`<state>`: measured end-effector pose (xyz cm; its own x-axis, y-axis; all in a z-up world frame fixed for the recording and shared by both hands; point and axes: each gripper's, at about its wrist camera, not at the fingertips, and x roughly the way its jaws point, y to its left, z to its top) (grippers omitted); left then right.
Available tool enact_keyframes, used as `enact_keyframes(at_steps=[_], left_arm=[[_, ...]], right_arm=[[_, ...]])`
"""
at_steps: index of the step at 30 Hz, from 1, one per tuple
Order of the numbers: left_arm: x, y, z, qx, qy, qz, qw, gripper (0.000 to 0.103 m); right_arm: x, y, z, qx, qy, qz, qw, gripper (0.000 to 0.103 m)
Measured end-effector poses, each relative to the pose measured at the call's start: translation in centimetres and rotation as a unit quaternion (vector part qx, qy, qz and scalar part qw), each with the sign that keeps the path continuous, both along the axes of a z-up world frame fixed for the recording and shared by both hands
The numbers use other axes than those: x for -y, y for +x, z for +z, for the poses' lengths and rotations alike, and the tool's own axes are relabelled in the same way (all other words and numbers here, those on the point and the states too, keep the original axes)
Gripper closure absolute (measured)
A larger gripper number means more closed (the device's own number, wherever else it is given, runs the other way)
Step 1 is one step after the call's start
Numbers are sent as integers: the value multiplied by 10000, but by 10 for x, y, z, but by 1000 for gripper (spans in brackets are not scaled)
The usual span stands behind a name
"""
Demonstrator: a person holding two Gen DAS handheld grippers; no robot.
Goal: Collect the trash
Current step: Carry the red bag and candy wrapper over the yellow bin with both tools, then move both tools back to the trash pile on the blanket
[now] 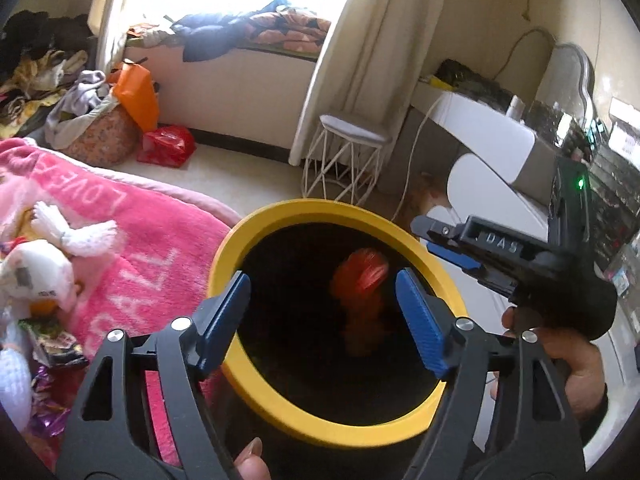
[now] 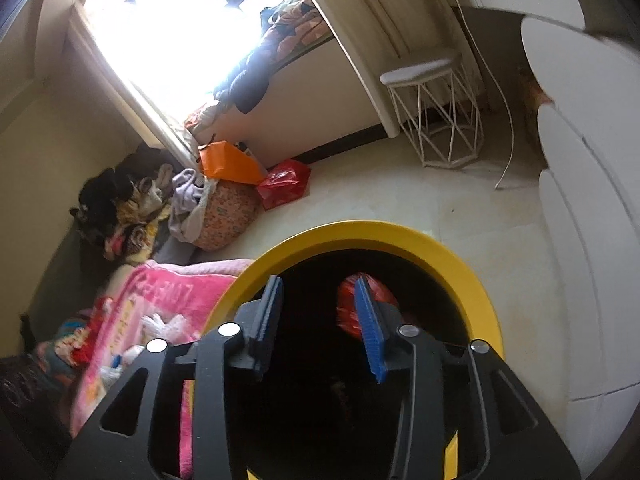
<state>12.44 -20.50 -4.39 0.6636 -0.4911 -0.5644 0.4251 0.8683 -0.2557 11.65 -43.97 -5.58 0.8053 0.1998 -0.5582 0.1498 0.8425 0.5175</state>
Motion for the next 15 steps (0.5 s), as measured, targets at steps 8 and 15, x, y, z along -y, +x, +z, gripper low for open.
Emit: enact_keyframes(at_steps=[8,15], left_arm=[[-29,-10,22,299,142,515,9981,13],[-56,-14,32,456,184,884,9949,12]], right_arm=[[-18,-2,10,147,-325,190,9992,60],[-41,-3,21,308,-529,461,9971,58]])
